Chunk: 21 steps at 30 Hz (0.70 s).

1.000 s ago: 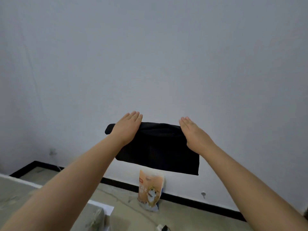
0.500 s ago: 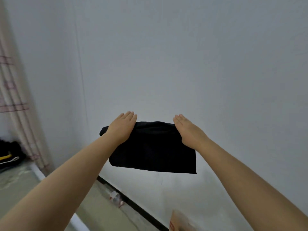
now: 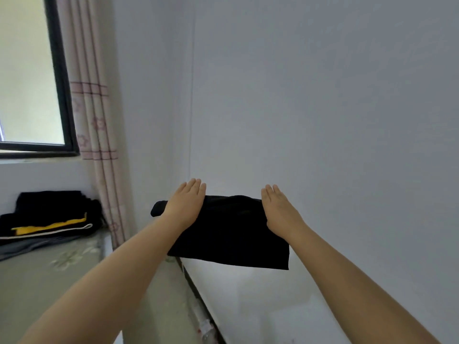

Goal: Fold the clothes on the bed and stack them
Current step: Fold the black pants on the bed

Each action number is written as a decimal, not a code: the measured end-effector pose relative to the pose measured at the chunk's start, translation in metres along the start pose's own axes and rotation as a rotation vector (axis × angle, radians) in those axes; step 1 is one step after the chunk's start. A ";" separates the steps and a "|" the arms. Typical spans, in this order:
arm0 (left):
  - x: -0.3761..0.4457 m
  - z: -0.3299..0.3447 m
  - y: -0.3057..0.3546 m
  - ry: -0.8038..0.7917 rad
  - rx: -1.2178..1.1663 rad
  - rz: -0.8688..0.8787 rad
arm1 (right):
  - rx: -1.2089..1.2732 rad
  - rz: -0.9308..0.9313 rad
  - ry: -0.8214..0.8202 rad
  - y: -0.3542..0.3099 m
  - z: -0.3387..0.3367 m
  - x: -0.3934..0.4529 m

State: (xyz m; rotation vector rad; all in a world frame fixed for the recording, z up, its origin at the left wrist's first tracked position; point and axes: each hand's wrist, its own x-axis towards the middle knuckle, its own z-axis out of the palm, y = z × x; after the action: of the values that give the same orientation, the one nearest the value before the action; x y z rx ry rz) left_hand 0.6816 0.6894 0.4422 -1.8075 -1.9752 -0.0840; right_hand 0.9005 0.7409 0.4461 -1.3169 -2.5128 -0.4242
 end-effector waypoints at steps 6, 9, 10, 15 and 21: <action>0.069 0.064 -0.071 -0.106 0.098 -0.184 | 0.169 -0.189 -0.003 -0.022 0.083 0.142; 0.086 0.093 -0.112 -0.171 0.154 -0.262 | 0.248 -0.285 -0.031 -0.052 0.121 0.204; 0.088 0.103 -0.127 -0.190 0.168 -0.293 | 0.267 -0.319 -0.043 -0.065 0.133 0.224; 0.095 0.162 -0.212 -0.299 0.235 -0.457 | 0.339 -0.500 -0.083 -0.149 0.190 0.317; 0.114 0.234 -0.342 -0.393 0.265 -0.567 | 0.361 -0.669 -0.140 -0.265 0.242 0.435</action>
State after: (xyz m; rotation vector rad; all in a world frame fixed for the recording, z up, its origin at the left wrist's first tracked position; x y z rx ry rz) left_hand 0.2835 0.8298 0.3635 -1.1181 -2.5796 0.3656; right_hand 0.4169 1.0148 0.3498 -0.3678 -2.9201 0.0105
